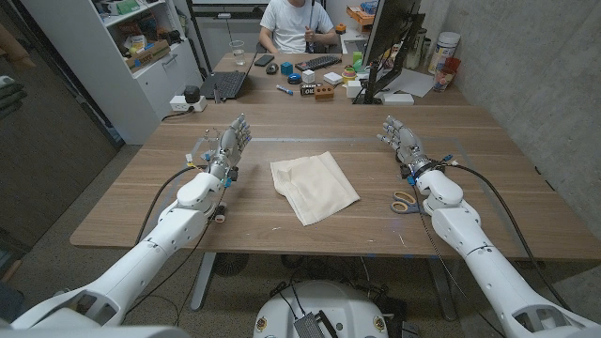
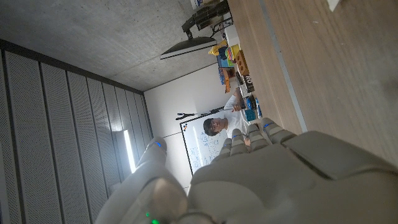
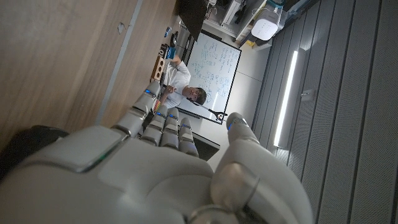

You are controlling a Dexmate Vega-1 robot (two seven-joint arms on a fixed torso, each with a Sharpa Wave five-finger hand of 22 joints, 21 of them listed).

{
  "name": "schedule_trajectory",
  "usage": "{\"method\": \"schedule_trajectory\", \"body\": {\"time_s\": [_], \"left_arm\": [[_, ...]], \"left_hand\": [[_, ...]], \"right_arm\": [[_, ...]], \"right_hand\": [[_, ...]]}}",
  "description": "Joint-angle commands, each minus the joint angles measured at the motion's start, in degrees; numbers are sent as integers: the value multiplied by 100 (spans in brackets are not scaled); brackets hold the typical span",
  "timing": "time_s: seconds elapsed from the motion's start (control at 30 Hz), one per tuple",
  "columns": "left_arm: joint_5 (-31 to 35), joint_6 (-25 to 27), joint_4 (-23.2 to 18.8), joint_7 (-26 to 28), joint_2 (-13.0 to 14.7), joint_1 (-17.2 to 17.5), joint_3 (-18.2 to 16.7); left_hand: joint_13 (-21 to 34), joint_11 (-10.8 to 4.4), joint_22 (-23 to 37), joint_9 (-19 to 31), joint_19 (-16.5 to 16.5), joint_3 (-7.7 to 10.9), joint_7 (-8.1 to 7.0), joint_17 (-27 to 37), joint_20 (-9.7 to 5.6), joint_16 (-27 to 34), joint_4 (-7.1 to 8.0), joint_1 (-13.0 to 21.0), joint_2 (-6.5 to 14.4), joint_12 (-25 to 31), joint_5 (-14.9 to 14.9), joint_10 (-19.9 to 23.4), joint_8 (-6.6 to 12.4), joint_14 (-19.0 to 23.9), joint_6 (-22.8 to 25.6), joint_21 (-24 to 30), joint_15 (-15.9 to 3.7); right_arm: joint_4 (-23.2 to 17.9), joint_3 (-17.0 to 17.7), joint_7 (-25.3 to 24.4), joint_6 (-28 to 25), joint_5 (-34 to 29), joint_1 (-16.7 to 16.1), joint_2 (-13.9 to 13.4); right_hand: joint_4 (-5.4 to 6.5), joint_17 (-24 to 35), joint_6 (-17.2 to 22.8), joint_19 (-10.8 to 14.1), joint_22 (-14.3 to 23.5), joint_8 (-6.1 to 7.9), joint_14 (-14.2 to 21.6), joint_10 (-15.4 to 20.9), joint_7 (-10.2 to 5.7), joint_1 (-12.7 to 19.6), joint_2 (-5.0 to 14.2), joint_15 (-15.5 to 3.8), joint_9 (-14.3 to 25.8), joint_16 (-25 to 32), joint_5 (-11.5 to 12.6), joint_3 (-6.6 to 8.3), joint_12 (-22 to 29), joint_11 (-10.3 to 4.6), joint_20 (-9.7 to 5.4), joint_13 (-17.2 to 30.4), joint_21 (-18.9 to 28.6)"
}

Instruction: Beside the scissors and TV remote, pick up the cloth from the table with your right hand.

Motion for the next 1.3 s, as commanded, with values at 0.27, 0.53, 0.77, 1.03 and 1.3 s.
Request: {"method": "schedule_trajectory", "body": {"time_s": [0.27, 0.53, 0.77, 1.03, 1.3], "left_arm": [[104, -57, -333, 95, 497, 442, -271], [59, -163, -364, 20, 608, 518, -398], [82, -183, -413, -23, 694, 507, -452], [67, -197, -423, -88, 723, 495, -474], [48, -137, -444, -51, 748, 523, -504]], "left_hand": [[28, 21, 19, 23, 11, 66, -5, 10, 53, 24, -16, 45, 75, 72, 18, 32, 57, 45, 72, 17, 48], [28, 23, 20, 24, 11, 78, 5, 10, 68, 24, -31, 65, 103, 76, 13, 43, 64, 50, 100, 18, 50], [28, 32, 21, 25, 5, 83, 0, 10, 81, 25, -40, 74, 116, 78, 10, 49, 68, 55, 118, 17, 48], [29, 23, 22, 25, -3, 86, -8, 11, 91, 24, -52, 83, 127, 77, 5, 48, 72, 58, 141, 15, 48], [29, 36, 23, 26, -8, 88, 9, 11, 105, 28, -63, 90, 137, 75, 1, 42, 73, 73, 156, 14, 57]], "right_arm": [[-1470, -224, -439, 472, -1650, -844, -837], [-1763, -453, -648, 315, -1925, -910, -1153], [-2086, -624, -943, 278, -2356, -962, -1466], [-2329, -796, -1296, 216, -2854, -1001, -1847], [-2606, -920, -1399, -108, -3046, -1043, -2250]], "right_hand": [[-201, -97, 276, 262, 30, 73, 279, 253, -33, 338, 54, -23, 26, 49, 11, 152, 53, -14, 90, 28, -20], [-285, -145, 364, 329, 29, 82, 402, 309, -41, 497, 36, -38, 31, 69, -18, 193, 42, -23, 194, 35, -51], [-302, -161, 423, 344, 28, 91, 448, 352, -49, 559, 22, -49, 34, 78, -35, 199, 44, -20, 239, 39, -75], [-273, -191, 426, -147, 25, 44, 310, 300, -151, 641, -50, -28, 41, 6, -74, 156, -19, -13, 350, 56, -387], [-231, -276, 911, -832, 27, 112, -354, 14, -677, 747, -112, 187, 52, -198, -77, 109, -106, -599, 990, 82, -842]]}}
